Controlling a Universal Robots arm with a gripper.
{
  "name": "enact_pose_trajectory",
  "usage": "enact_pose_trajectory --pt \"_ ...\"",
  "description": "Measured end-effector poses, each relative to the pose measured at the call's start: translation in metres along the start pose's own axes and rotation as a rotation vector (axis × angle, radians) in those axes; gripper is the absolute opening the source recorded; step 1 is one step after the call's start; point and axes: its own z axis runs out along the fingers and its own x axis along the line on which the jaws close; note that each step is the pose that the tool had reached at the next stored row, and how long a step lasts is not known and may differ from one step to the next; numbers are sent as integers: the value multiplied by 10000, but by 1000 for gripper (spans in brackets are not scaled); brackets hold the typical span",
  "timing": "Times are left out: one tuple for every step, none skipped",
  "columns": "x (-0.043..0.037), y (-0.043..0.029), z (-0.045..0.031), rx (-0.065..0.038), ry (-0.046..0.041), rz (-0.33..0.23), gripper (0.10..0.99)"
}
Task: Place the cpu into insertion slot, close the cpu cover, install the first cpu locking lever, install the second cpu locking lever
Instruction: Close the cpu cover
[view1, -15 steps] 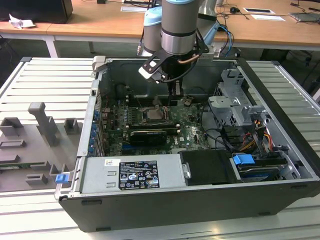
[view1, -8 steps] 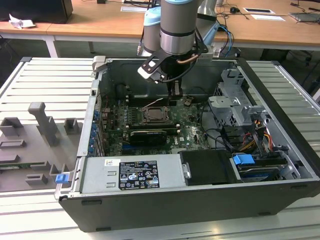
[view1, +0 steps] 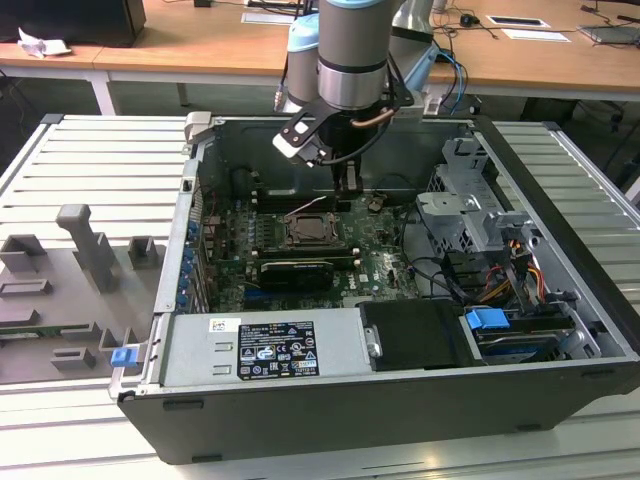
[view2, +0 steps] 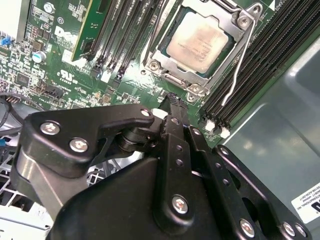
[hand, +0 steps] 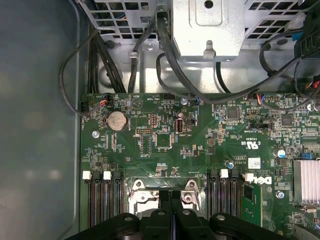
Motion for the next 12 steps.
enact_pose_trajectory --pt "0 -4 0 0 0 0 106" --pt "0 -8 0 0 0 0 106" --pt "0 -14 -1 0 0 0 106" --pt "0 -18 -1 -1 0 0 106" --pt "0 -25 -2 0 0 0 106" --pt "0 -35 -2 0 0 -1 106" --pt "0 -41 -2 0 0 -1 106" --pt "0 -46 -3 -1 0 0 106" --pt "0 -51 -3 0 0 -1 106" --pt "0 -57 -3 0 1 -1 106" --pt "0 -66 -4 0 0 0 106" --pt "0 -74 -4 -1 1 0 106"
